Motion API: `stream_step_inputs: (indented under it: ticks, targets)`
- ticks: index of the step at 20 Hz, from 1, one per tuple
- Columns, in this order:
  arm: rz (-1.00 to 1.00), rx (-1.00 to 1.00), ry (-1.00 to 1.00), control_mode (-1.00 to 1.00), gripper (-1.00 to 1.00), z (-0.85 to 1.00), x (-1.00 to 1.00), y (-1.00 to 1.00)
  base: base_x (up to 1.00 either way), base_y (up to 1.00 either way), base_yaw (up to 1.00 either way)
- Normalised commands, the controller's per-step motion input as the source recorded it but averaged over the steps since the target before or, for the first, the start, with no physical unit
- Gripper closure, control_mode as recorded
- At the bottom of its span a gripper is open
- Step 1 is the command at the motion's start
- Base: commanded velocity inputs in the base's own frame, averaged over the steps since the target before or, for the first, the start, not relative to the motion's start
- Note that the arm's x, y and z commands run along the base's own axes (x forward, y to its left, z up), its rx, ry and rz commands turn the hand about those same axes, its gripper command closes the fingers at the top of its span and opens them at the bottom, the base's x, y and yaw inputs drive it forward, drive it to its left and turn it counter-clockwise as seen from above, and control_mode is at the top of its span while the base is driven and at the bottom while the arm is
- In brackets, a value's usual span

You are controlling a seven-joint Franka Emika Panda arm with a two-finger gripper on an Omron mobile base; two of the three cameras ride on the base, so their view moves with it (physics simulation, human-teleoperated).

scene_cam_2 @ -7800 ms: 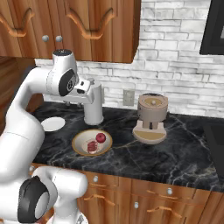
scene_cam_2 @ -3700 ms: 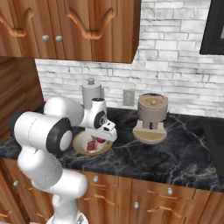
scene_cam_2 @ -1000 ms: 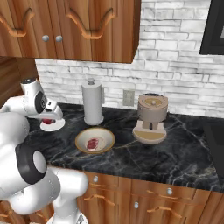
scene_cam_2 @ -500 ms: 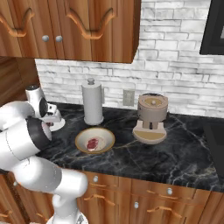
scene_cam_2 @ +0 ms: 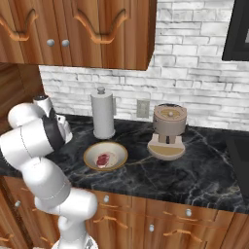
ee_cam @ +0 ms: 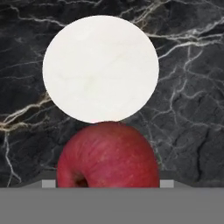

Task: Remove the apple from the bowl and place it on the small plate. Then place the bowl with only the steak in the microwave, close the door, and press the start button to microwave the steak.

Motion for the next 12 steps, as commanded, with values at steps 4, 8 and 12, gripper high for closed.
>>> stream_step_inputs:
  ticks: [4, 8, 12]
  targets:
    - [0.0, 0.0, 0.02, -1.0, 1.0, -0.3, 0.38, 0.15, 0.0, 0.0, 0.0]
    - [0.0, 0.0, 0.01, -1.0, 1.0, -0.23, 0.32, 0.19, 0.0, 0.0, 0.0]
    - [0.0, 0.0, 0.0, -1.0, 1.0, -0.12, 0.26, 0.12, 0.0, 0.0, 0.0]
